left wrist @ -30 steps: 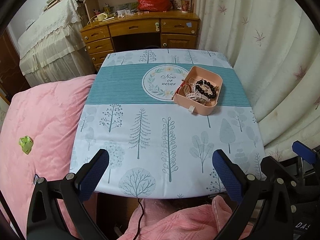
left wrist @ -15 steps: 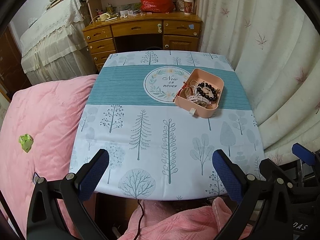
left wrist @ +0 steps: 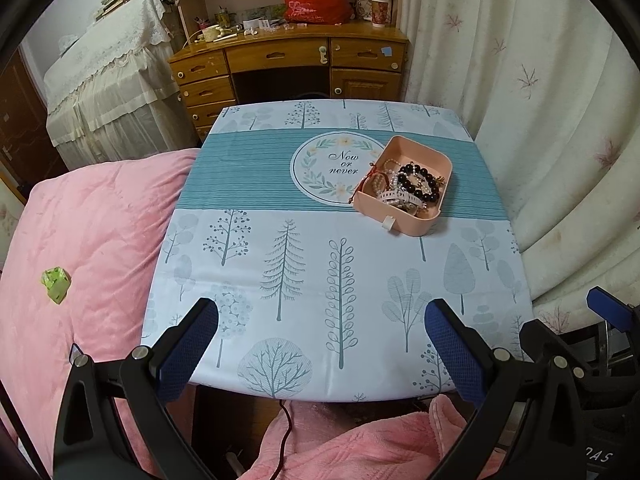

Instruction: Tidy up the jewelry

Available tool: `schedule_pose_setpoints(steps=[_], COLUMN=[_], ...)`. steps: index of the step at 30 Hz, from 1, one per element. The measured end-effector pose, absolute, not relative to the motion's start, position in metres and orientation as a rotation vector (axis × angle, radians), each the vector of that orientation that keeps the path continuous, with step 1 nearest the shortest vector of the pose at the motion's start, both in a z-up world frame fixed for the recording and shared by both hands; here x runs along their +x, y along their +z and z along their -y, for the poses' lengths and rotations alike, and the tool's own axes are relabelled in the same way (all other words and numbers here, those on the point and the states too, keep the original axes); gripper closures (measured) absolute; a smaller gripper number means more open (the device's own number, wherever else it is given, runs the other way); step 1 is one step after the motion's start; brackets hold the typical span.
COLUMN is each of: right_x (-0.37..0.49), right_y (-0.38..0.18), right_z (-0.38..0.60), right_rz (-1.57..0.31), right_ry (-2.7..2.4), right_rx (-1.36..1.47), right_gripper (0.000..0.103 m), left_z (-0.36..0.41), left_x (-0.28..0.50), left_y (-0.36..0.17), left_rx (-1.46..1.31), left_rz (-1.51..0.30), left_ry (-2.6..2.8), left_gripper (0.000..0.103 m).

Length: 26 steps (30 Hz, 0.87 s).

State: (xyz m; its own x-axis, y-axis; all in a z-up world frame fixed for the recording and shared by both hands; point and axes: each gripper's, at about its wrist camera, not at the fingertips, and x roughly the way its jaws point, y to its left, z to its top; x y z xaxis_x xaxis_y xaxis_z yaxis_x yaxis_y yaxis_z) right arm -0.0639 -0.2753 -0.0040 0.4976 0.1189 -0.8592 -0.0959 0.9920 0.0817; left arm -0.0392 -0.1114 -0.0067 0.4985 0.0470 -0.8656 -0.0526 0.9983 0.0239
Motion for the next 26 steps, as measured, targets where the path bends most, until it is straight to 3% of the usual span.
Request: schedule_pose_setpoints(steps=[26], right_x=[-0.047], right_y=[-0.007], right_z=[0.282], right_rz=[-1.069], right_ry=[0.108], right_rx=[0.024], right_gripper=[0.000], left_z=[0.106], left_x=[-0.023], left_y=[-0.008], left_rx=[0.016], left_rz=[-1.052], left_ry=[0.058], left_gripper=[0.001])
